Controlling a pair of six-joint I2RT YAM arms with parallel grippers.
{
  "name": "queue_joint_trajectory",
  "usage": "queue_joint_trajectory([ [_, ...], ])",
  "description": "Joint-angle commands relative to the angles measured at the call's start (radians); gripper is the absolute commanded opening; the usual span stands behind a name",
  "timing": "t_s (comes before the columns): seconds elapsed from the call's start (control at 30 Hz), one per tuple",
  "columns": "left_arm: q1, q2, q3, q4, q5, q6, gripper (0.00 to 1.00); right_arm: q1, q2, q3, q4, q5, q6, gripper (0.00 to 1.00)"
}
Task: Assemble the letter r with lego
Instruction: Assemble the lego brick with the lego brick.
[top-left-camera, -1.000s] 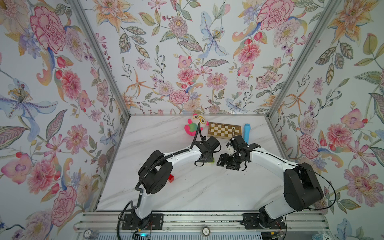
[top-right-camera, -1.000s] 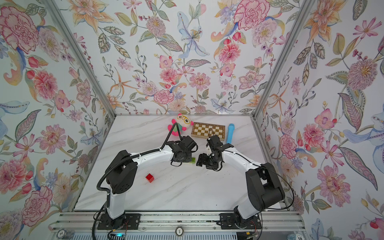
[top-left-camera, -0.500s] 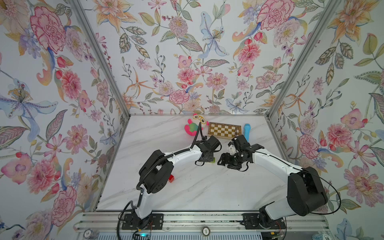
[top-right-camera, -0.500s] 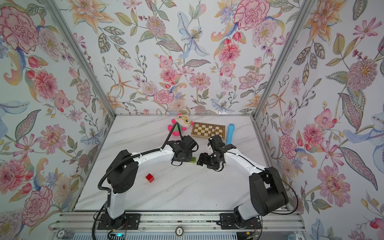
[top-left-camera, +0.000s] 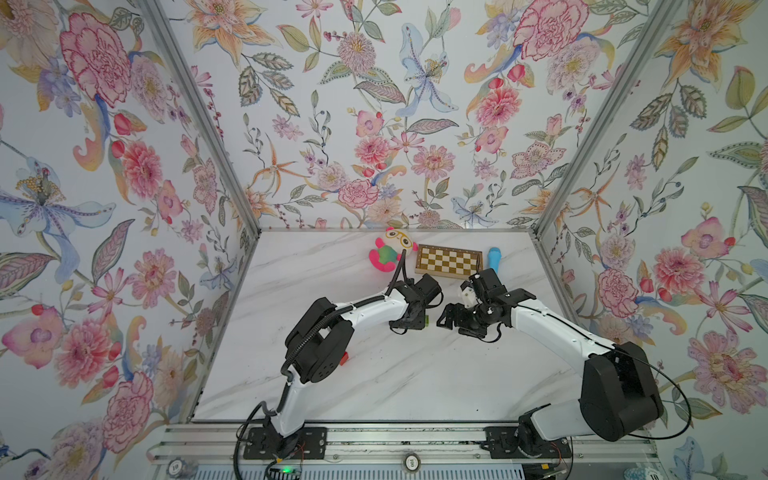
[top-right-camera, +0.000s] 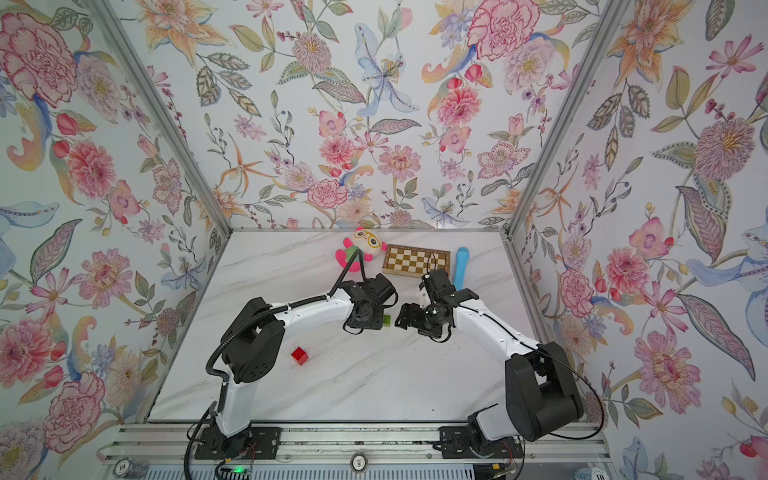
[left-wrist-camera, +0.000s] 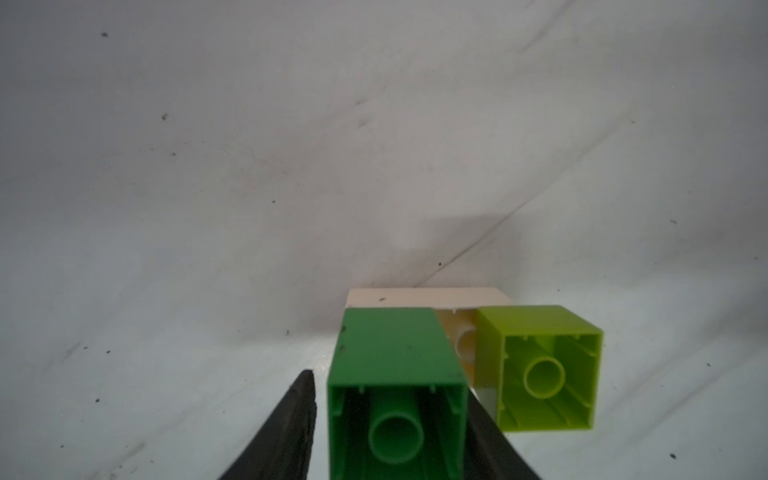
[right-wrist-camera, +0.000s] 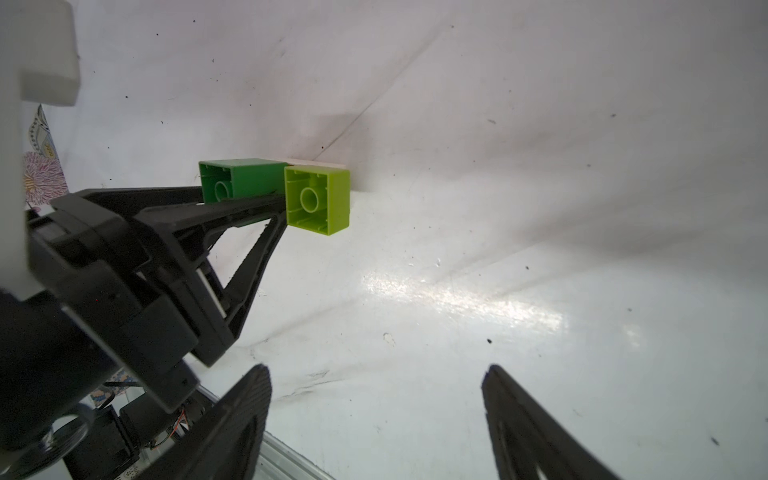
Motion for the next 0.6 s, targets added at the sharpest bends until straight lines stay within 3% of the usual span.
queue_joint_trajectory([
  [0.0, 0.001, -0.004, 0.055, -0.056, -0.032, 0.019, 0.52, -0.013, -0.035, -0.024, -0.016, 0.009, 0.003, 0.83],
  [0.37, 0.009, -0.086, 0.135, -0.136, -0.081, 0.005, 0.52, -0.029, -0.085, -0.042, -0.036, -0.007, -0.014, 0.83],
  [0.57, 0.012, -0.263, 0.005, -0.217, -0.151, -0.118, 0.53, -0.025, -0.12, -0.042, -0.07, 0.0, -0.033, 0.87],
])
